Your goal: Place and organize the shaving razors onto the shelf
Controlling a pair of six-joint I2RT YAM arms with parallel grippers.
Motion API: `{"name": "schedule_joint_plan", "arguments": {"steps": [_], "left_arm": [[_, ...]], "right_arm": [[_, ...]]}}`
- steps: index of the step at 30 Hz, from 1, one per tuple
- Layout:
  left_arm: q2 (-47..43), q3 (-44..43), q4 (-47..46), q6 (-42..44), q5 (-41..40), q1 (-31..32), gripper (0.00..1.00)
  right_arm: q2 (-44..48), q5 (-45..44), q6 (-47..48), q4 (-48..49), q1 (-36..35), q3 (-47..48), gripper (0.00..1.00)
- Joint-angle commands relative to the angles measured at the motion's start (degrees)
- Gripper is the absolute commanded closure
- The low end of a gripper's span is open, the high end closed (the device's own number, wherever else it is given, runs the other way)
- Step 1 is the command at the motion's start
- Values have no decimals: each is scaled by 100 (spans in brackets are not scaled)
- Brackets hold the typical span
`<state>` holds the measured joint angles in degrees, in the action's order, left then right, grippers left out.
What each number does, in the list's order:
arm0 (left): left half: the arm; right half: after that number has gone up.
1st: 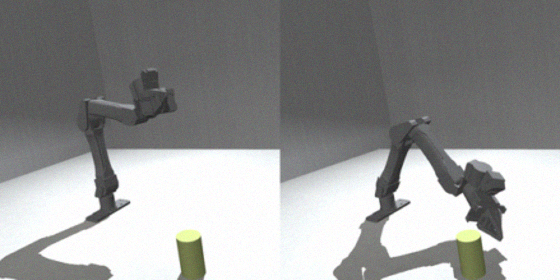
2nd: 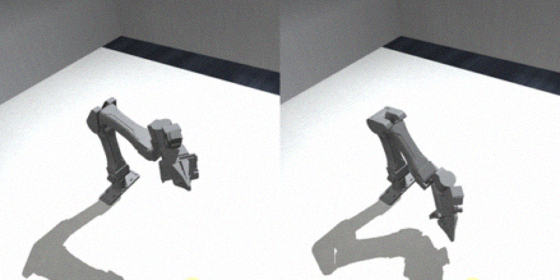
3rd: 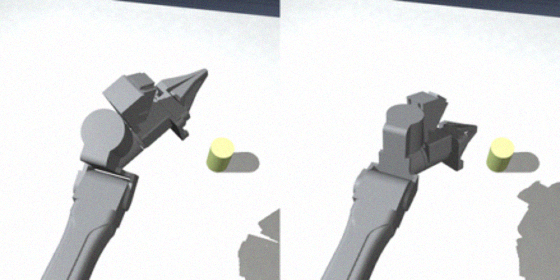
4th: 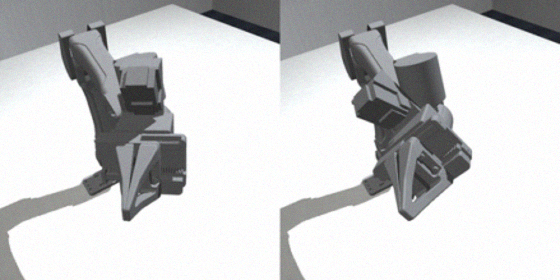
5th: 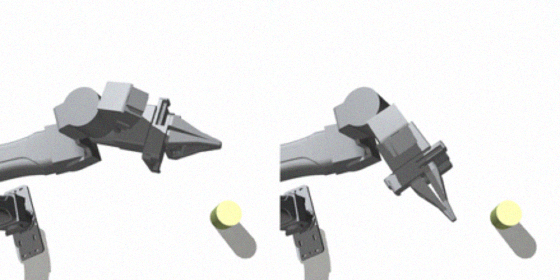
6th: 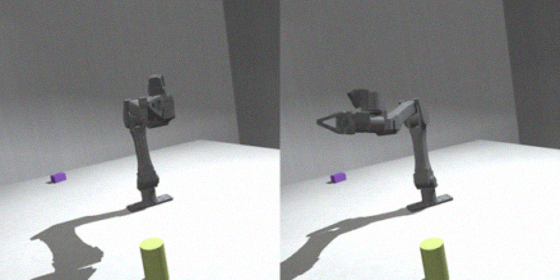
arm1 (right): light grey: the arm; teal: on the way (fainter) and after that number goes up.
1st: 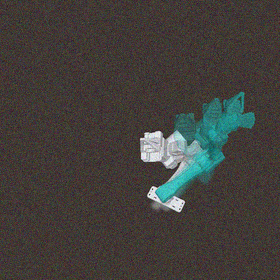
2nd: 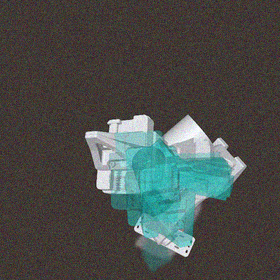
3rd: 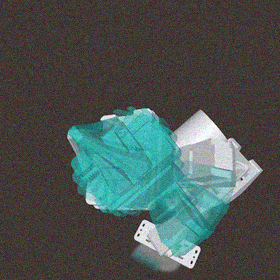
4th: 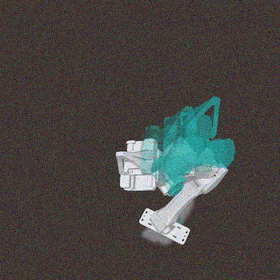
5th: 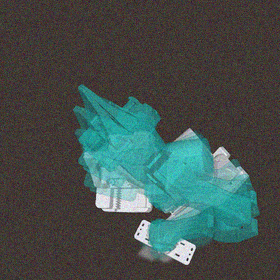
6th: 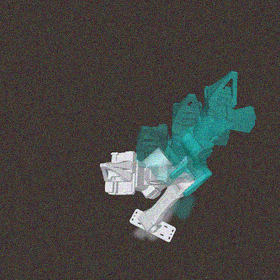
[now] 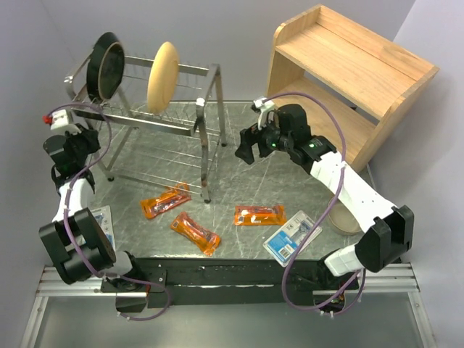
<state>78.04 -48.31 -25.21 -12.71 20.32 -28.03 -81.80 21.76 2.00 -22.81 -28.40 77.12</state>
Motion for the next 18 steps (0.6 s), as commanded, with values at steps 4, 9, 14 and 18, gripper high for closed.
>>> {"name": "schedule_joint_plan", "arguments": {"steps": [4, 9, 14, 18], "left_arm": [[-641, -3, 235, -654, -1240, -325, 99], [-746, 33, 543, -654, -1144, -440, 99], [-905, 155, 710, -706, -872, -449, 98], [-835, 287, 597, -698, -731, -449, 98]], "right_arm": [[-371, 1031, 47, 1163, -384, 198, 0], [-897, 752, -339, 1919, -850, 294, 0], [-1285, 742, -824, 2500, -1070, 382, 4], [-1531, 226, -1026, 2992, -1167, 286, 10]]}}
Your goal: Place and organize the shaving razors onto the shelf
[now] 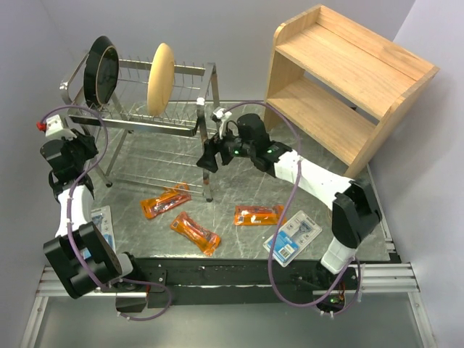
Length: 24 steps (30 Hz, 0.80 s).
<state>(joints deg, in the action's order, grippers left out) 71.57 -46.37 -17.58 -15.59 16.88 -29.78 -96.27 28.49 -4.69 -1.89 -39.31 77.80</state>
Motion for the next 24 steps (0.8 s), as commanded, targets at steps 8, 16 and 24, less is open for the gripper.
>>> {"name": "schedule_joint_plan", "arguments": {"steps": [8, 16, 24], "left_arm": [[6, -381, -658, -444, -765, -370, 99], [120, -434, -1097, -831, -521, -661, 99], [953, -838, -1090, -945, -212, -634, 96]], "right_arm": [[-840, -1073, 28, 1577, -59, 674, 46], [-1640, -1179, 311, 1631, 46, 1404, 59], [-2334, -1522, -225, 638, 81, 2687, 68]]}}
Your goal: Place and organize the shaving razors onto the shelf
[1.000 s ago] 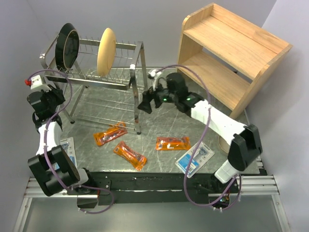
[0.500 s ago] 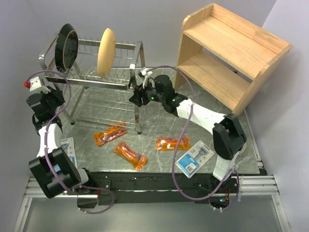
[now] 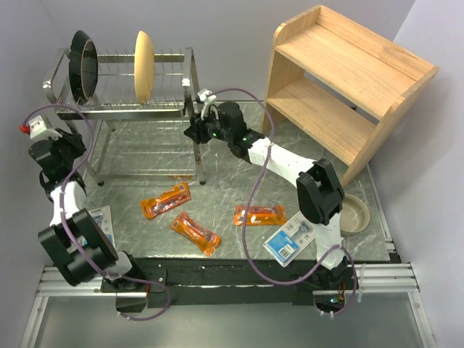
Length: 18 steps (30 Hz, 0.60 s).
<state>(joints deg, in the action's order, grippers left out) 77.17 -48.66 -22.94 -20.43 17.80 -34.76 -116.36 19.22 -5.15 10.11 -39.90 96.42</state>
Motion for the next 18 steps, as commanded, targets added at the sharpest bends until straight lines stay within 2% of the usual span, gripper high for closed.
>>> {"name": "schedule_joint_plan", "arguments": {"steps": [1, 10, 18], "left_arm": [[483, -818, -528, -462, -312, -110, 96], [1371, -2040, -44, -392, -549, 286, 97], [1442, -2306, 307, -384, -1234, 347, 99]], "right_arm": [[-352, -630, -214, -632, 140, 895, 72], [-476, -981, -329, -817, 140, 1344, 71], [-880, -824, -1085, -615, 307, 1906, 71]]}}
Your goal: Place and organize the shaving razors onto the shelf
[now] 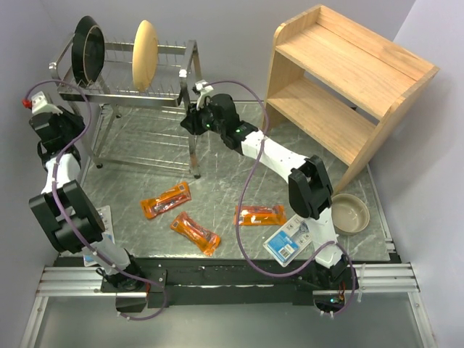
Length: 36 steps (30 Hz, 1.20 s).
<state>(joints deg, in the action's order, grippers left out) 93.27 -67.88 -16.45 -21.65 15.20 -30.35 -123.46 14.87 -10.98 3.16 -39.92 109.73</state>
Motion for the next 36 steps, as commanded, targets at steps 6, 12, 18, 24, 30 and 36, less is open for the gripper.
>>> {"name": "schedule_joint_plan", "arguments": {"steps": [6, 12, 18, 24, 30, 36], "left_arm": [[-20, -410, -201, -226, -1283, -129, 99], [323, -656, -254, -199, -1204, -120, 95], [393, -718, -271, -243, -1195, -112, 83], [122, -622, -131, -593, -1299, -120, 76], [-915, -560, 764, -1570, -1038, -121, 46], [-1926, -209, 1390, -1588, -756, 72, 21]], "right_arm": [[-907, -292, -931, -271, 389, 1813, 68], [-1470, -319, -1275, -334, 415, 2606, 66], [-1699, -248, -1240, 26, 336, 2826, 65], [-1787, -362, -1178, 159, 266, 2896, 61], [-26, -133, -758, 563, 494, 803, 0], [2312, -625, 411, 458, 644, -1827, 0]]}}
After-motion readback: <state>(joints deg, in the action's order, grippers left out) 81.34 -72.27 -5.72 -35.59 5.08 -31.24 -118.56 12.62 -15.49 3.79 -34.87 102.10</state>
